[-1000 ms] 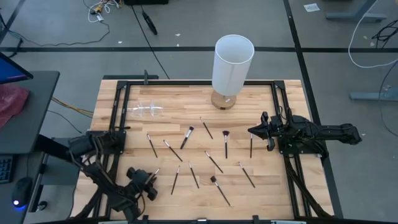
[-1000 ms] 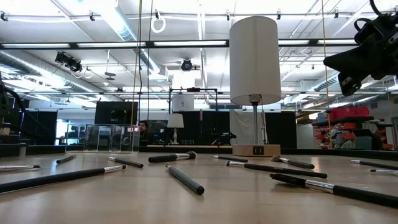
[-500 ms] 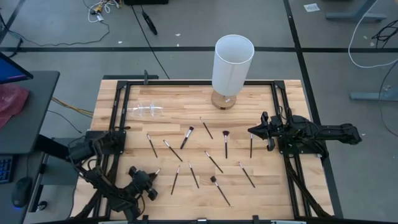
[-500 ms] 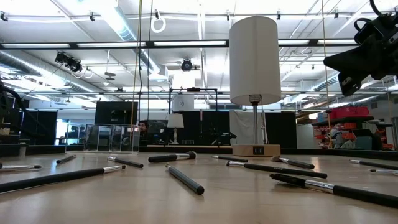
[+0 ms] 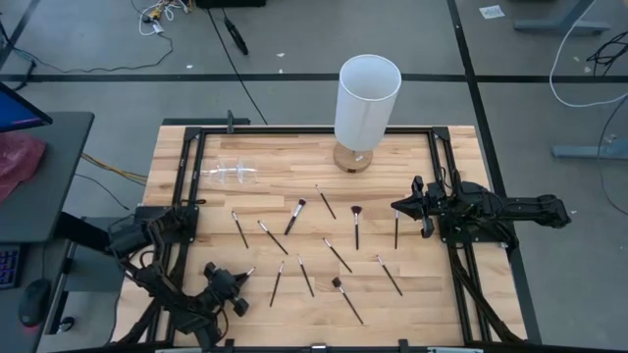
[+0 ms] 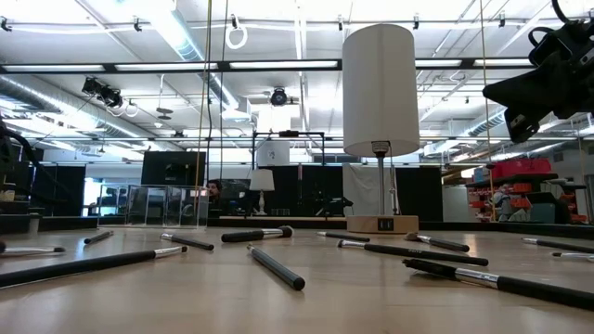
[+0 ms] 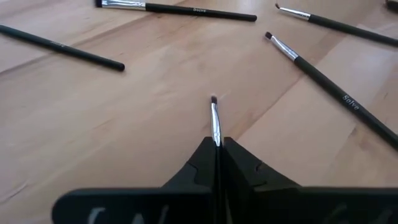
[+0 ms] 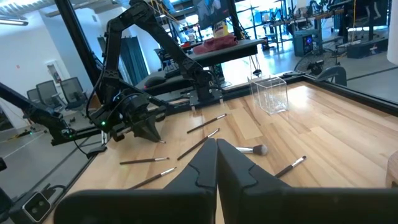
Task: Put items in baskets/containers
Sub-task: Put the black eyeshadow brush into the transparent organizer
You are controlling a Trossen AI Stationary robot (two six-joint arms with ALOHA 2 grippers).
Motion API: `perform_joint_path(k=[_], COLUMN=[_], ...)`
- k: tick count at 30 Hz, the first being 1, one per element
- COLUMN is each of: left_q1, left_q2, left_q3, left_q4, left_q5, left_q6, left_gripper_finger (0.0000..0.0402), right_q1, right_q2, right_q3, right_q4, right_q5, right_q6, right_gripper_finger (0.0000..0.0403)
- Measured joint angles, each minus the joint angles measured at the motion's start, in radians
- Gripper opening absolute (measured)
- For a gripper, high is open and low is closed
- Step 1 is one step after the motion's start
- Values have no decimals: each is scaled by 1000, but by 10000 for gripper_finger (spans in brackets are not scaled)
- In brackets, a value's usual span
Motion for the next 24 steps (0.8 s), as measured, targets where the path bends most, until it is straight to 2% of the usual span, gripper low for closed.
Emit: perform_joint_path(k=[9, 17, 24], left_q1=[28, 73, 112], left_q2=[-58, -68, -69], left_q3=[-1, 0, 0], left_q4=[63, 52, 100], left_q5=[-43, -117, -227], left_q6=[42, 98, 158], left_gripper_finger=[12, 12, 11], right_q1=[0, 0, 0], right_q2=[0, 0, 0], right_q3=[0, 0, 0], right_q4=[0, 0, 0], right_q5=[0, 0, 0], right_q6=[0, 0, 0], right_gripper_finger=[6, 6, 6])
